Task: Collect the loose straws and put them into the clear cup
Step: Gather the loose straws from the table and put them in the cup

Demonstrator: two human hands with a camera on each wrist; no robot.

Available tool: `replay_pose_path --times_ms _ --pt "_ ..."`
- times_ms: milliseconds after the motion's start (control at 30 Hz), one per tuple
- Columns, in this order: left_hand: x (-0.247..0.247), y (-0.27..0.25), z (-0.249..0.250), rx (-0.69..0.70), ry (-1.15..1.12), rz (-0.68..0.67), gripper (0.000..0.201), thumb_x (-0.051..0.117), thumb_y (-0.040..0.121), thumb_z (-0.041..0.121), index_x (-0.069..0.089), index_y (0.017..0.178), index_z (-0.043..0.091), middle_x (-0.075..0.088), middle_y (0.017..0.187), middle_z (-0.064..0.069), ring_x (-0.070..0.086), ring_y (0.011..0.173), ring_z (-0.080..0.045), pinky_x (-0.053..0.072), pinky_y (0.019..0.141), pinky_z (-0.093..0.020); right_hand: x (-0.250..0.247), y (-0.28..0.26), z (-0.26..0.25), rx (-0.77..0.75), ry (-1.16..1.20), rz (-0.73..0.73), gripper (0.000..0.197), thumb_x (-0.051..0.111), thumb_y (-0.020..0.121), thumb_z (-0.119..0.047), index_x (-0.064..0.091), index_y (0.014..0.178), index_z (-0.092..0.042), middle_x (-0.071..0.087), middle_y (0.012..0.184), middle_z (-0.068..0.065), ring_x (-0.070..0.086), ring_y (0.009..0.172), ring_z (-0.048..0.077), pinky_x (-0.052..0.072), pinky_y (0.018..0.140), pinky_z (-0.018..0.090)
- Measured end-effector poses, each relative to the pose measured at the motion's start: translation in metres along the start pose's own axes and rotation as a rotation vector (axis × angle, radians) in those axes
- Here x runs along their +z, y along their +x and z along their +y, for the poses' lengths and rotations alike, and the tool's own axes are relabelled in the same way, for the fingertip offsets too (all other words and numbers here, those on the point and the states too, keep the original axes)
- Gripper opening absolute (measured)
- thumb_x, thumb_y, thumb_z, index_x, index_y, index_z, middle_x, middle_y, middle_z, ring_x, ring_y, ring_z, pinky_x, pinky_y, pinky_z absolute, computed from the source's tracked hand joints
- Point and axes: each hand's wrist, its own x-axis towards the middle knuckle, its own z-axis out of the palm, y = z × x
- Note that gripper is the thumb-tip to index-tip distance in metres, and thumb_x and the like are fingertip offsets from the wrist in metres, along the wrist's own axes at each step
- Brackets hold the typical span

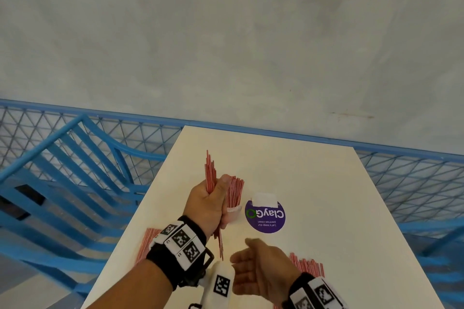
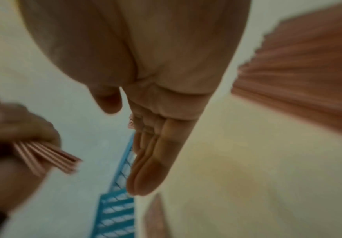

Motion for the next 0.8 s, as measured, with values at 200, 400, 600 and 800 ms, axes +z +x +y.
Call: replay_pose_path --times_ms 200,400,600,800 --pt "0.016 -0.011 0.004 -0.006 -0.137 -0.071 0.045 0.055 0.078 0.053 0.042 0.052 0.018 0.032 0.043 0.001 0.026 0.037 -0.014 0.026 0.042 -0.025 0.012 -0.003 -0.003 -0.015 0.329 -0.089 0.086 0.028 0.093 -0.063 0.053 0.117 0.015 0.067 0.107 0.033 0.070 0.092 0.039 0.059 0.068 0.038" --pt "0.020 -0.019 -0.005 -0.022 -0.215 -0.103 0.045 0.060 0.074 0.049 0.038 0.058 0.013 0.030 0.045 0.000 0.025 0.040 -0.015 0.022 0.044 -0.027 0.018 -0.012 -0.013 -0.083 0.408 -0.115 0.091 0.033 0.089 -0.067 0.057 0.115 0.016 0.063 0.115 0.033 0.067 0.090 0.036 0.059 0.076 0.040" --pt "0.018 -0.018 -0.009 -0.024 -0.104 -0.101 0.043 0.057 0.090 0.037 0.048 0.055 0.013 0.037 0.045 -0.005 0.034 0.039 -0.018 0.034 0.044 -0.028 0.015 -0.012 -0.014 -0.129 0.239 -0.049 0.085 0.036 0.087 -0.067 0.060 0.111 0.011 0.069 0.103 0.026 0.065 0.085 0.033 0.056 0.075 0.039" --pt "0.012 -0.019 -0.018 -0.095 -0.064 -0.191 0.038 0.056 0.094 0.021 0.040 0.060 0.015 0.026 0.047 -0.001 0.020 0.037 -0.013 0.020 0.040 -0.021 -0.007 -0.041 -0.036 -0.685 -0.462 0.338 0.046 0.034 0.097 -0.048 0.050 0.135 -0.026 0.051 0.138 -0.011 0.047 0.124 0.001 0.034 0.105 0.017"
